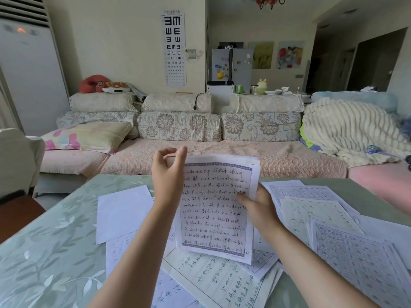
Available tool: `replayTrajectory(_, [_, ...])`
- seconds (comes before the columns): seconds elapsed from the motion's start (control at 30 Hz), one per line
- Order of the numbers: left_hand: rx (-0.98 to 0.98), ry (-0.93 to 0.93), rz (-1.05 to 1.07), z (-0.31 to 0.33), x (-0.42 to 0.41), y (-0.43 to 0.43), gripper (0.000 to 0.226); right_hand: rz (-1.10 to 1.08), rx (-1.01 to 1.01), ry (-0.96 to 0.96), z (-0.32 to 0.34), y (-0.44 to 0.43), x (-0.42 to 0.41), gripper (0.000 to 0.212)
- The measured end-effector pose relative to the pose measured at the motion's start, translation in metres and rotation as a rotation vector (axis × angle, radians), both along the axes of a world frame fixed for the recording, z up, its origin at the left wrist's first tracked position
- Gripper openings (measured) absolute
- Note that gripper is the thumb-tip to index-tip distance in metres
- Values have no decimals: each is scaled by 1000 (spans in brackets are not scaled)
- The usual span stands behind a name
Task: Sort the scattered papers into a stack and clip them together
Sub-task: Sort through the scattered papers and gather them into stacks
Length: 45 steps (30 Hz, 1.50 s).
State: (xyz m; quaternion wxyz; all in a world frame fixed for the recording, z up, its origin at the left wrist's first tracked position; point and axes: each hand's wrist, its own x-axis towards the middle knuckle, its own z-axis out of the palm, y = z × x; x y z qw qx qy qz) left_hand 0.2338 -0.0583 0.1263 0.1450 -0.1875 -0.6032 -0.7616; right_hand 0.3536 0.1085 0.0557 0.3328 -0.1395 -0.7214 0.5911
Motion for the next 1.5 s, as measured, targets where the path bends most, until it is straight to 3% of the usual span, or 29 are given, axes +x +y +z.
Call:
replayTrajectory(0.2, [-291, -13, -219, -42, 3, -12, 31, 40, 72, -126, -14, 3, 4, 30])
replayTrajectory(0.53, [-313, -220, -149, -79, 16, -16, 23, -20, 48, -169, -27, -1, 2, 41])
replayTrajectory(0.87, [-529, -245, -171, -82, 21, 10, 28, -106, 71, -282, -20, 17, 23, 21])
replayTrajectory(1.2, [-846, -360, -528, -85, 101, 119, 7, -313, -141, -592, -26, 117, 136, 23])
replayTrajectory(1.5, [-1079, -183, -563, -128, 177, 243, 26, -630, -105, -744, -65, 191, 231, 30])
